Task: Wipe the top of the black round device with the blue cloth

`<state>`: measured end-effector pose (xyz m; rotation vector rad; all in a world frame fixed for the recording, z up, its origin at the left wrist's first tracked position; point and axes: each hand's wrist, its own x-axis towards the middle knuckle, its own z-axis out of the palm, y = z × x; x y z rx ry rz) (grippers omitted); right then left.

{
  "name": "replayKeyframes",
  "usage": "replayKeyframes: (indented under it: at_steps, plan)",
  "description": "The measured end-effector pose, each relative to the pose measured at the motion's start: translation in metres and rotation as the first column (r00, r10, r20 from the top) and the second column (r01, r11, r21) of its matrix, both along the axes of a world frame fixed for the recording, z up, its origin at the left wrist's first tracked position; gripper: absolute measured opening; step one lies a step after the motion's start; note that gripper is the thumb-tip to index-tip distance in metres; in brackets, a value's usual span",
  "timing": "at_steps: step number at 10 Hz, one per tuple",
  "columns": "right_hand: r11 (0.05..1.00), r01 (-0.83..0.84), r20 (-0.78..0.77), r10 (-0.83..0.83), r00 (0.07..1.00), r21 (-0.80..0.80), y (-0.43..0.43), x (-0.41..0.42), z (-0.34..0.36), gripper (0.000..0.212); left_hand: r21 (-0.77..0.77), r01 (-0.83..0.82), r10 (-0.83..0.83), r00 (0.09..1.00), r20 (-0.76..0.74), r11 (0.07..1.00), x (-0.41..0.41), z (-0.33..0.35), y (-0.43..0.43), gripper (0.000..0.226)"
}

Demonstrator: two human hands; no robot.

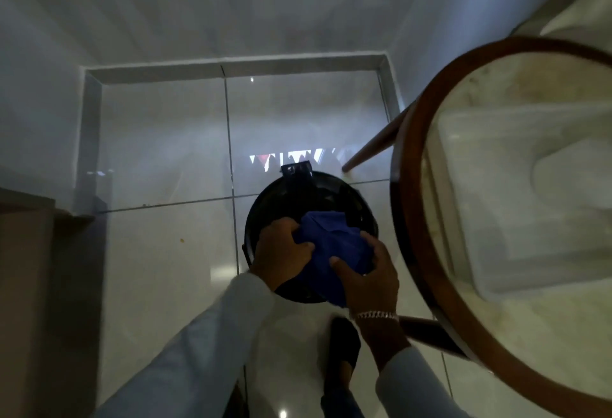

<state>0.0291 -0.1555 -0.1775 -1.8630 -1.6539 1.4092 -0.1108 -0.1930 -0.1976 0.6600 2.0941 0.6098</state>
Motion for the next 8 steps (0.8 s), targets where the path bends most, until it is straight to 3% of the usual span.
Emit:
replayKeyframes:
  at_steps: [1, 3, 5, 7, 8]
  plan:
    - [1.000, -0.015, -0.123, 0.016, 0.992, 0.012, -0.001, 0.003, 0.069, 0.067, 0.083, -0.019, 0.022, 0.999, -0.037, 0.996, -0.010, 0.075, -0.001, 0.022]
    - [0.981, 0.171, -0.324, -0.134, 0.937, 0.089, 0.054, 0.047, 0.174, 0.055, 0.295, 0.052, -0.022, 0.994, -0.105, 0.954, 0.021, 0.204, 0.065, 0.020]
    - [0.933, 0.261, -0.135, -0.234, 0.963, 0.247, 0.128, 0.089, 0.172, 0.055, 0.384, 0.130, -0.121, 0.992, -0.047, 0.914, 0.079, 0.214, 0.171, 0.024]
    - [0.984, 0.106, 0.130, -0.125, 0.984, 0.141, 0.166, 0.109, 0.105, 0.052, 0.207, 0.226, -0.234, 0.972, 0.013, 0.952, 0.109, 0.153, 0.207, 0.027]
    - [0.998, 0.037, 0.223, -0.047, 0.974, 0.049, 0.158, 0.109, 0.096, 0.055, 0.258, 0.175, -0.195, 0.979, 0.055, 0.950, 0.108, 0.154, 0.196, 0.031]
